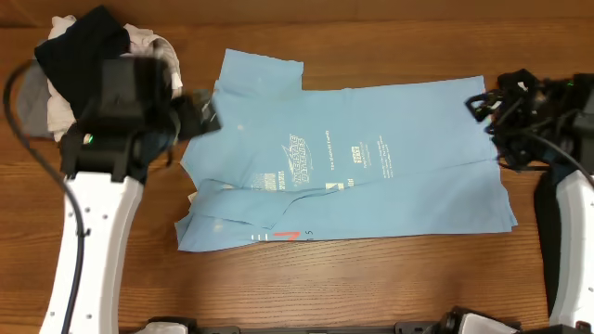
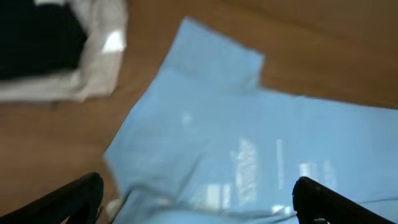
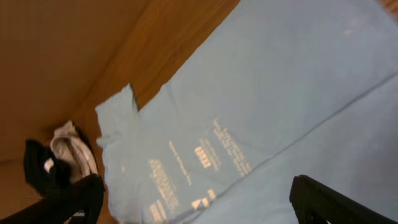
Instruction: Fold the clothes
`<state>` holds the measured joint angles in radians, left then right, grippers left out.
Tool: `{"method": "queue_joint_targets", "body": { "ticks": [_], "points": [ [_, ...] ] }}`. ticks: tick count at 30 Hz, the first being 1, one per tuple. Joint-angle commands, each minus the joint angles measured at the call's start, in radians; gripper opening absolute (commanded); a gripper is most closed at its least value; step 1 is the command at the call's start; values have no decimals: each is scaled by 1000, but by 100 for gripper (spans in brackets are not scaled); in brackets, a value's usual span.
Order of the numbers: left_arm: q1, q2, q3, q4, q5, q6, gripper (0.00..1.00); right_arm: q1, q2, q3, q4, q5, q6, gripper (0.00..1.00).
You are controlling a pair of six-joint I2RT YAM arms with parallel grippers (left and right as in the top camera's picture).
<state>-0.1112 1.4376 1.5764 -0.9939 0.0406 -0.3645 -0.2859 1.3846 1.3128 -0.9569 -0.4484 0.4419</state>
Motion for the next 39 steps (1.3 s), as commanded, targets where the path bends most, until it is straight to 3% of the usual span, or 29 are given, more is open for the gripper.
{"method": "queue_joint_targets", "body": {
  "ticks": [1,9,15,22,39],
  "points": [
    [-28,169,137,1,-25,53,100,63,7,17,-36,-23,-28,100],
    [-20,635,557,-80,-153,159,100,201,82,16,-142,34,-69,100],
    [16,882,781,-88,-174,186,100,311,150,7,-181,66,-140,100],
    [45,1015,802,3,-152,280,98,399,177,-66,-113,123,-132,100],
    [41,1140,800,73,-42,298,84,409,177,-122,-55,122,-125,100]
  ]
}}
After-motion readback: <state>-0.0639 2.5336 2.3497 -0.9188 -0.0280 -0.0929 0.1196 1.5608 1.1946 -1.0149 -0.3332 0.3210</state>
